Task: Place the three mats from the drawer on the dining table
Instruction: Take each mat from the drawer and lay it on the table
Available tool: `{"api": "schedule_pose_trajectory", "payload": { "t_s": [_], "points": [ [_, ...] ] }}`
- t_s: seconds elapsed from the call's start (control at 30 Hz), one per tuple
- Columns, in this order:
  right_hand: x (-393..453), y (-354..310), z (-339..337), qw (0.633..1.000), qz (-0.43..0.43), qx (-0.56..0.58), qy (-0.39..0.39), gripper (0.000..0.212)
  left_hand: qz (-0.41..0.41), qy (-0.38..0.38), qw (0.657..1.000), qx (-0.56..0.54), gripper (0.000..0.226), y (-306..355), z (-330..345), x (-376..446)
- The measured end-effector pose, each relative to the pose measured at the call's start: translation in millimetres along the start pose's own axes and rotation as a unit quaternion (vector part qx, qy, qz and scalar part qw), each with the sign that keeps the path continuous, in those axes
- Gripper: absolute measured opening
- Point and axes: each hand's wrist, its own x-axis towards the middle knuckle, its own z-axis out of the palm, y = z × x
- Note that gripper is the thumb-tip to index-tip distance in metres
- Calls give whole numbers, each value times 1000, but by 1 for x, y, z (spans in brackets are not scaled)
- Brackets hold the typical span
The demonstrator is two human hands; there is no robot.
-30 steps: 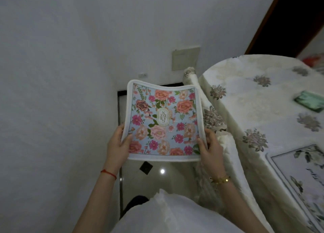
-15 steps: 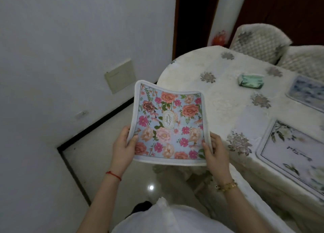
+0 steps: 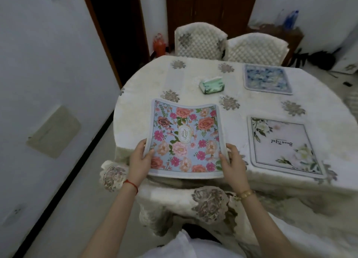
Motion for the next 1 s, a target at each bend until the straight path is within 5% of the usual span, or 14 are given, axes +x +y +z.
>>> {"api": "schedule_pose_trajectory", "payload": {
  "t_s": [0.4,0.67,1.0],
  "points": [
    [91,45,10,991,120,-52,24,36,-44,-98,993,54,25,-26,78,129],
    [127,66,37,987,127,-85,47,34,-59,-131,986,80,25,-66,97,188],
    [134,98,69,986,143,-60,51,31,-74,-110,985,114,31,-97,95,203]
  ]
}}
